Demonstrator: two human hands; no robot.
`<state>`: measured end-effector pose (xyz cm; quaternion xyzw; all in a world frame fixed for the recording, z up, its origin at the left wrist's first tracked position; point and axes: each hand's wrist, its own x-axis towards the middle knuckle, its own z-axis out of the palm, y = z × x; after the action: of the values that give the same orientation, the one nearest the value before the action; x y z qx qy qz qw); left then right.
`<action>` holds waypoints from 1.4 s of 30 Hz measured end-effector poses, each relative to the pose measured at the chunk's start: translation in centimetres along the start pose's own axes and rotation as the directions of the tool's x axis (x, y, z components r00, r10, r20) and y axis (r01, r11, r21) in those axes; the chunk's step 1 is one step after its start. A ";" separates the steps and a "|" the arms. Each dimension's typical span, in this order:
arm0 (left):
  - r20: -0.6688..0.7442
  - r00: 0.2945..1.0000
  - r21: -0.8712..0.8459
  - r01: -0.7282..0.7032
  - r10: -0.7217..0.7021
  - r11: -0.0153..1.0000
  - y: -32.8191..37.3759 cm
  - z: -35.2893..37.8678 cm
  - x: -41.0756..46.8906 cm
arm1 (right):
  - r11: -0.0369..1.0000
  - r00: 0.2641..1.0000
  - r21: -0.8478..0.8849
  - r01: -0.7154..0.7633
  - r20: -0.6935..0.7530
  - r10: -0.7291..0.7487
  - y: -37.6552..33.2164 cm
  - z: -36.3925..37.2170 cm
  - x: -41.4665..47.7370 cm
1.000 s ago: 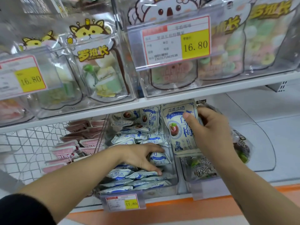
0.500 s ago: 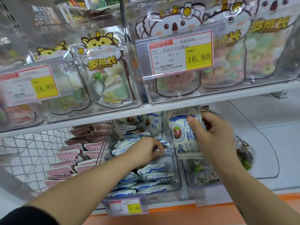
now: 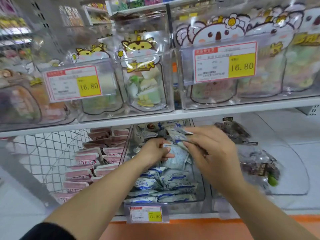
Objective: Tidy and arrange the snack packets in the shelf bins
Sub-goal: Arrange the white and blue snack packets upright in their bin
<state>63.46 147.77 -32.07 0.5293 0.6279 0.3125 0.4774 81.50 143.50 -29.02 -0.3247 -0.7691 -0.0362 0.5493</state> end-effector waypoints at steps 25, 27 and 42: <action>0.195 0.945 -0.568 0.326 -0.261 0.756 0.5 -2.8 0.0 | 0.992 0.578 -0.115 -0.056 0.806 0.126 3.3 1.8 1.0; 0.198 0.947 -0.546 0.320 -0.252 0.774 0.3 -2.6 0.1 | 0.971 0.552 -0.238 0.022 0.813 0.187 2.8 1.5 1.1; -0.207 0.978 -0.308 -0.105 0.041 0.946 2.8 -2.4 -3.7 | 0.972 0.581 -0.136 -0.193 0.782 0.225 1.4 1.4 1.5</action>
<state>62.16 145.11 -27.73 0.4351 0.5937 0.4777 0.4796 80.86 145.85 -28.71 -0.4049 -0.8879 0.1621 0.1466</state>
